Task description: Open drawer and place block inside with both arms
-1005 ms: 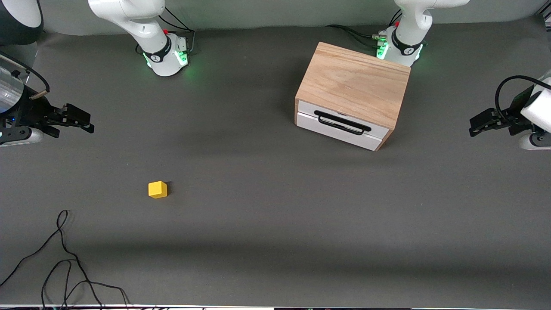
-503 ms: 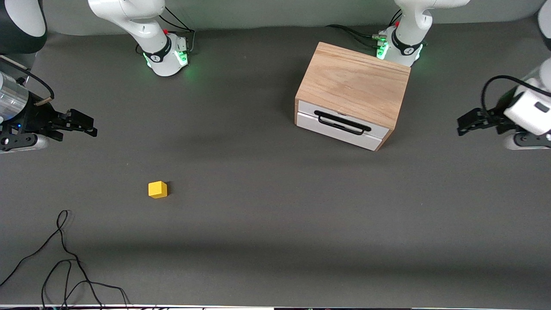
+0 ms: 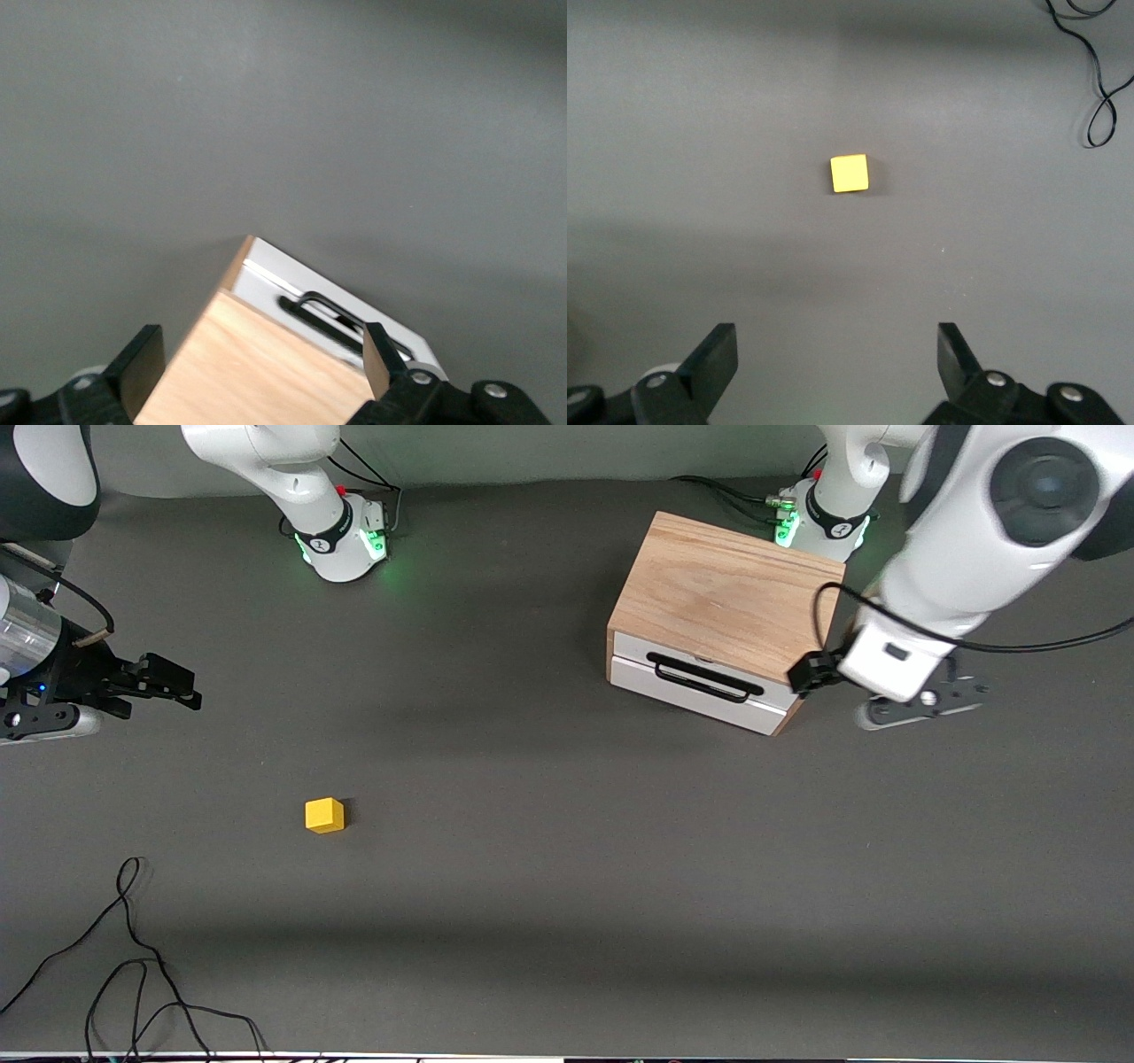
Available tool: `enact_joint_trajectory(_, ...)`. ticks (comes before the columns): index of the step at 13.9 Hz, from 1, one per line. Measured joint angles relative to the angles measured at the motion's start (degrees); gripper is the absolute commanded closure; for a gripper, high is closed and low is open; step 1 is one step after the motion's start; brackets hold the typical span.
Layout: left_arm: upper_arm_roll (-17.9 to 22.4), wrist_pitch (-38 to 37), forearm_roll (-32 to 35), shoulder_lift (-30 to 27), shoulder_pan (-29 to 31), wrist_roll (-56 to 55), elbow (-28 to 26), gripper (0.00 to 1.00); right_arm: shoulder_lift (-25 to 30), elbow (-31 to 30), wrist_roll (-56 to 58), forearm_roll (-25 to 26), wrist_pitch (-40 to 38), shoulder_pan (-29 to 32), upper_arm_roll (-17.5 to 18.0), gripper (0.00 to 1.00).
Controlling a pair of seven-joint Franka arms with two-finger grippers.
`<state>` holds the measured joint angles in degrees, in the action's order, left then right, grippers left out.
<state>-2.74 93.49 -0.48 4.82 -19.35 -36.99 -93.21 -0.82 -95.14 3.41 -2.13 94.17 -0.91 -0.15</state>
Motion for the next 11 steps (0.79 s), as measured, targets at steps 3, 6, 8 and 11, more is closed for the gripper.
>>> enact_joint_trajectory(3,-0.1,3.0,-0.5,1.7,-5.4,-16.9,0.0,0.00,-1.1,0.0,0.0,-0.1,1.5,0.0,0.0,0.00)
enact_joint_trajectory(6,-0.2,5.8,-0.5,3.9,-12.1,-36.5,0.0,0.00,-2.7,0.0,0.0,-0.1,3.2,0.0,0.1,0.00)
enact_joint_trajectory(8,-0.3,6.7,-0.5,5.2,-14.7,-45.2,0.0,0.00,-3.5,0.0,0.0,-0.2,3.7,0.0,0.1,0.00)
enact_joint_trajectory(11,0.1,5.5,-0.8,5.7,-15.2,-49.6,0.0,0.00,-4.1,0.0,0.0,-0.2,3.7,-0.7,0.6,0.00)
